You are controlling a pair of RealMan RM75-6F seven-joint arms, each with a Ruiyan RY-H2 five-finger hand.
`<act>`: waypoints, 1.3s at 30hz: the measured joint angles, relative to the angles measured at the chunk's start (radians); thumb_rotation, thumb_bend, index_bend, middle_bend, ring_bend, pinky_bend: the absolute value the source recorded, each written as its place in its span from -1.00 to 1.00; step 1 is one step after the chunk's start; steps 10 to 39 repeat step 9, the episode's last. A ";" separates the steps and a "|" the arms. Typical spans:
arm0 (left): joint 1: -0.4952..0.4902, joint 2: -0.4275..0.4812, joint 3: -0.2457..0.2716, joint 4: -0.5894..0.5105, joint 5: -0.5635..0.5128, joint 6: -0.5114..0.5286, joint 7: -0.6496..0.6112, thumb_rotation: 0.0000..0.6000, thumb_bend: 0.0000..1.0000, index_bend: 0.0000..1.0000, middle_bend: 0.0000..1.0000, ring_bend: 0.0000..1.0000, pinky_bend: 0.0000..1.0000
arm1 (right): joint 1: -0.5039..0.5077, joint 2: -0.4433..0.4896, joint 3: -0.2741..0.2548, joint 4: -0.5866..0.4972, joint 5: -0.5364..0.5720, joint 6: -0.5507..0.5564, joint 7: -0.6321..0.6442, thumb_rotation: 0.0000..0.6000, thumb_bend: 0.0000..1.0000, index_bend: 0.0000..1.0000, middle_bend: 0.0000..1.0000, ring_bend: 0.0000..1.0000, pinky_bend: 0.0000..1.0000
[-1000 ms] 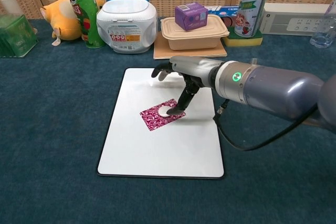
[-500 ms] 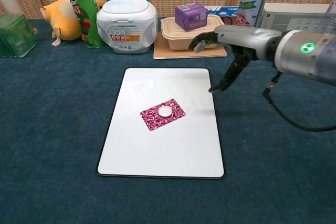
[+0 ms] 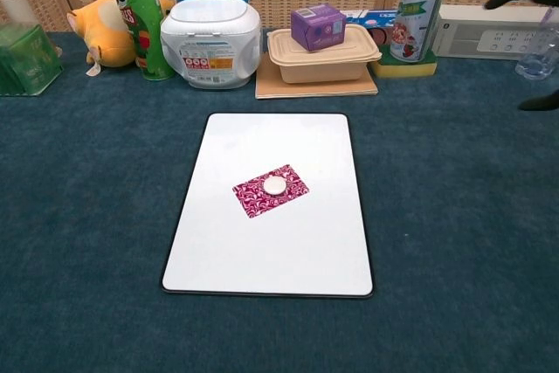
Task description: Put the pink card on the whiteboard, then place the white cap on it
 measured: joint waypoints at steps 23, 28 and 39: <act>0.010 -0.014 0.005 -0.005 0.007 0.016 0.038 1.00 -0.83 -1.00 -1.00 -1.00 -0.85 | -0.178 0.079 -0.058 0.086 -0.062 0.146 0.126 0.58 -1.00 -0.87 -0.95 -1.00 -1.00; 0.010 -0.014 0.005 -0.005 0.007 0.016 0.038 1.00 -0.83 -1.00 -1.00 -1.00 -0.85 | -0.178 0.079 -0.058 0.086 -0.062 0.146 0.126 0.58 -1.00 -0.87 -0.95 -1.00 -1.00; 0.010 -0.014 0.005 -0.005 0.007 0.016 0.038 1.00 -0.83 -1.00 -1.00 -1.00 -0.85 | -0.178 0.079 -0.058 0.086 -0.062 0.146 0.126 0.58 -1.00 -0.87 -0.95 -1.00 -1.00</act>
